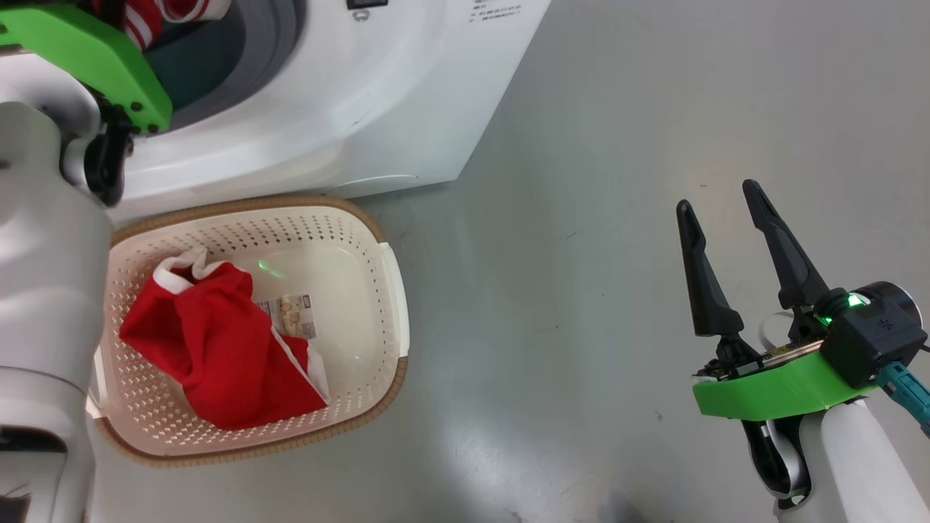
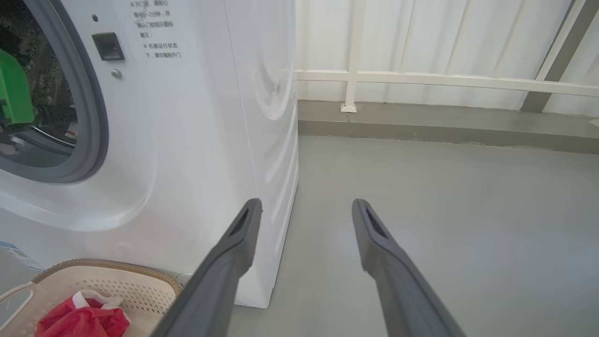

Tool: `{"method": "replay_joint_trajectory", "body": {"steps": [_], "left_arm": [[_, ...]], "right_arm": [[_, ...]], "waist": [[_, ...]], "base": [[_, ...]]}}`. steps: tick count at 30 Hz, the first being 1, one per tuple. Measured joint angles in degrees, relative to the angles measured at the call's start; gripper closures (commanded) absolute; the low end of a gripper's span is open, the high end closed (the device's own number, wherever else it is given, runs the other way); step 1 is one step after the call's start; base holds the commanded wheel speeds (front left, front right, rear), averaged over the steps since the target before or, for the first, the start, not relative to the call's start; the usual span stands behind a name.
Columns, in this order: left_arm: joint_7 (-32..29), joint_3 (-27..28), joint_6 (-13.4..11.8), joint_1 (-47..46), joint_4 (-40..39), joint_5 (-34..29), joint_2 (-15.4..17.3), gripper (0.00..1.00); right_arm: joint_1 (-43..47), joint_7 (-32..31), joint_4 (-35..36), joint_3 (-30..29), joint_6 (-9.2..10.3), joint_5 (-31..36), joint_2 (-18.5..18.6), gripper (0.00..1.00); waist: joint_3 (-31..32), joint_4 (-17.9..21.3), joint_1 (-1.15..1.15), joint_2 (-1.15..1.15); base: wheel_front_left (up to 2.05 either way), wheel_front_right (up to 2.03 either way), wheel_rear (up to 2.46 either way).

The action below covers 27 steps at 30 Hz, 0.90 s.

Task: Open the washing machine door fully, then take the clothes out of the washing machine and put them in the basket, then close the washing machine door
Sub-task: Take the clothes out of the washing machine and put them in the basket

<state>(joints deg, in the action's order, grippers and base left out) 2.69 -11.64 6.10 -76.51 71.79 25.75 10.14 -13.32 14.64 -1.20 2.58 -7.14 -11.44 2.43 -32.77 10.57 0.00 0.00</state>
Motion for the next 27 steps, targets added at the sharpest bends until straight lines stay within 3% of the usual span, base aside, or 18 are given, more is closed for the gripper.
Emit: {"method": "replay_joint_trajectory", "body": {"steps": [7, 14, 21, 27], "left_arm": [[8.32, -1.44, 0.46, 1.53, -2.33, -0.96, 1.24, 1.0], [11.4, -1.62, -0.1, 5.78, -6.5, -1.18, 1.46, 1.0], [11.62, 1.77, -2.76, 15.25, -22.95, -2.68, 1.34, 1.0], [11.79, 4.36, -3.65, 25.08, -32.62, -4.86, -0.23, 1.0]], "right_arm": [[-0.01, 0.0, -0.34, 0.01, 0.01, -0.13, 0.0, 0.0], [-0.01, 0.0, -0.65, 0.01, 0.01, -0.13, 0.01, 0.0], [0.02, 0.0, -0.63, -0.26, 0.01, -0.13, 0.02, 0.0], [0.4, 0.0, -0.6, -0.98, 0.01, -0.13, 0.03, 0.0]], "waist": [[0.58, -0.59, 0.0, 0.0], [1.78, -1.2, 0.0, 0.0], [3.18, -2.32, 0.0, 0.0], [5.12, -3.37, 0.0, 0.0]], "base": [[0.0, 0.0, 0.0], [0.0, 0.0, 0.0], [0.0, 0.0, 0.0], [0.0, 0.0, 0.0]]}}
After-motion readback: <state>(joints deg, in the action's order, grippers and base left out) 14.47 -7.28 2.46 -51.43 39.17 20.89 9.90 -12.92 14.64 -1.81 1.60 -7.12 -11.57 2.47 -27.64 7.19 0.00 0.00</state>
